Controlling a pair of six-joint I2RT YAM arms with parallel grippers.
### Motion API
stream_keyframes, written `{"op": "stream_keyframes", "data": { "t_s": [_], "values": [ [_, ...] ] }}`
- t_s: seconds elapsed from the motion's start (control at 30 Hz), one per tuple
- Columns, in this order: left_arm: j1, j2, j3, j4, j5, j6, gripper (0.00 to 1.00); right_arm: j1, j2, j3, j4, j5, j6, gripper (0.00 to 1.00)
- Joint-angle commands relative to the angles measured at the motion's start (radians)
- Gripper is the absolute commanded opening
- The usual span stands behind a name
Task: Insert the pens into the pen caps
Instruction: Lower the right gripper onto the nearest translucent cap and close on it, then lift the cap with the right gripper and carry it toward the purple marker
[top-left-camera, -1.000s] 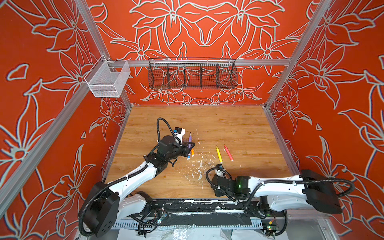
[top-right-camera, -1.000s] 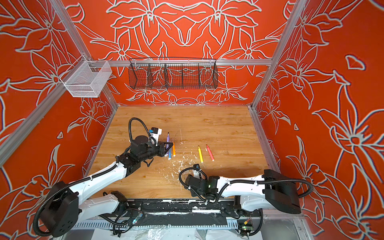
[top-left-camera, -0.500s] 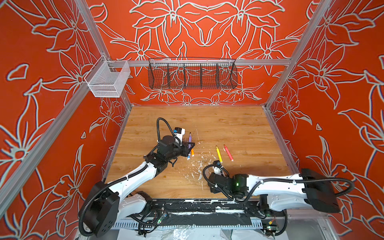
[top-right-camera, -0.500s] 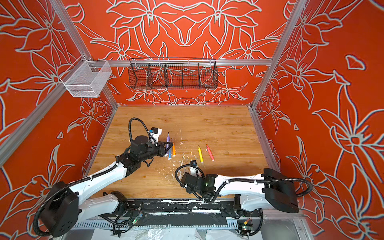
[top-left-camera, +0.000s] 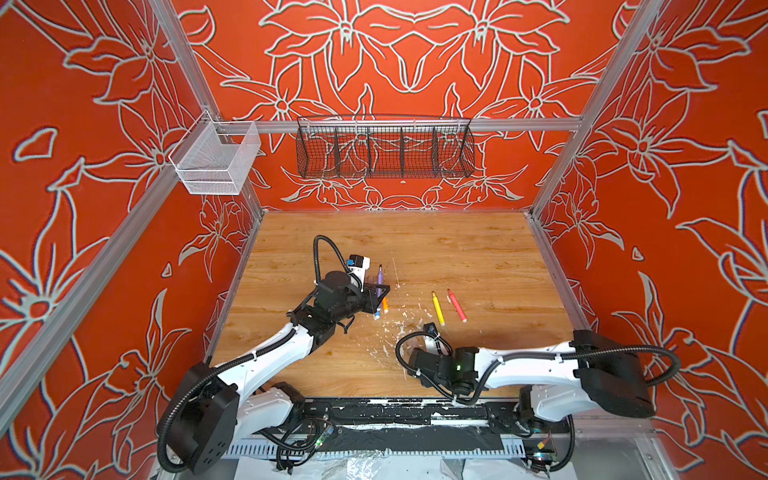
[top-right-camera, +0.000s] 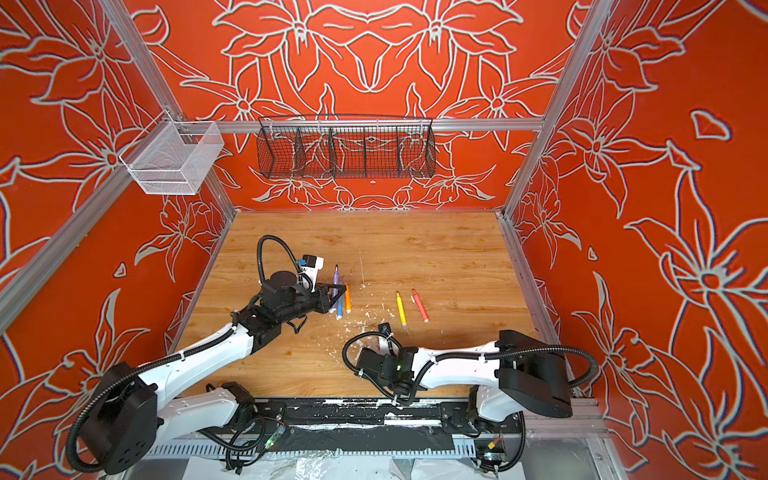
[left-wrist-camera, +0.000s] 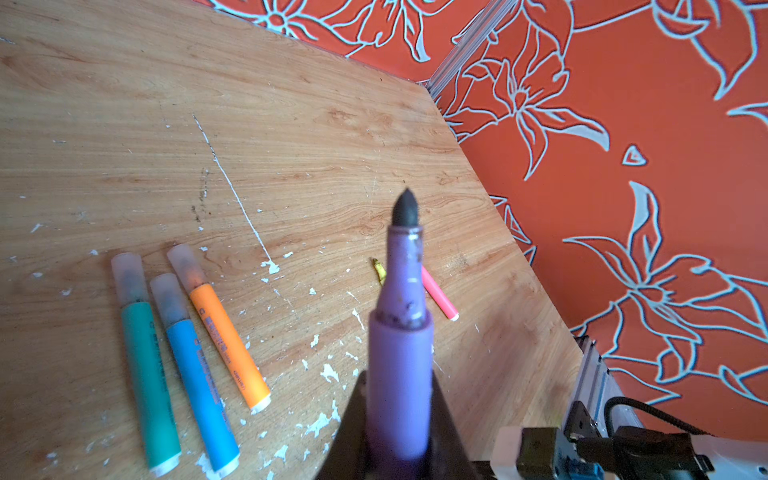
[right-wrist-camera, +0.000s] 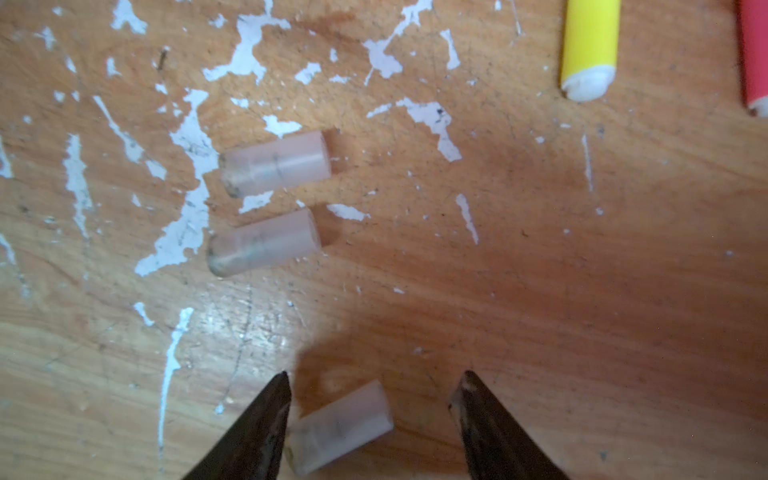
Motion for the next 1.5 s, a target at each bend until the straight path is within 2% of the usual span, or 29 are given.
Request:
{"op": "stream_keyframes", "data": {
  "t_s": [0.0,0.37,0.63,1.07,1.3,1.47],
  "values": [
    [0.003,-0.007,-0.014,0.033,0.006,0.012,0.0,0.009,-0.012,-0.011,-0.079,0.033,0.054,0.65],
    [0.003,-0.011,-0.014,0.035,0.008,0.009,0.0,0.022,-0.109,-0.111,-0.096,0.024,0.109,0.6],
    [0.003,-0.012,-0.016,0.037,0.011,0.009,0.0,0.022,-0.057,-0.096,-0.089,0.035,0.108,0.55],
    [0.003,-0.014,-0.016,0.038,0.014,0.007,0.0,0.011,-0.006,-0.096,-0.1,0.039,0.129,0.31],
    [0.003,-0.015,-0.018,0.04,0.013,0.007,0.0,0.009,0.008,-0.096,-0.094,0.03,0.128,0.13],
    [0.003,-0.015,-0.019,0.044,0.019,0.009,0.0,-0.001,0.003,-0.112,-0.067,0.025,0.128,0.09]
  ]
}}
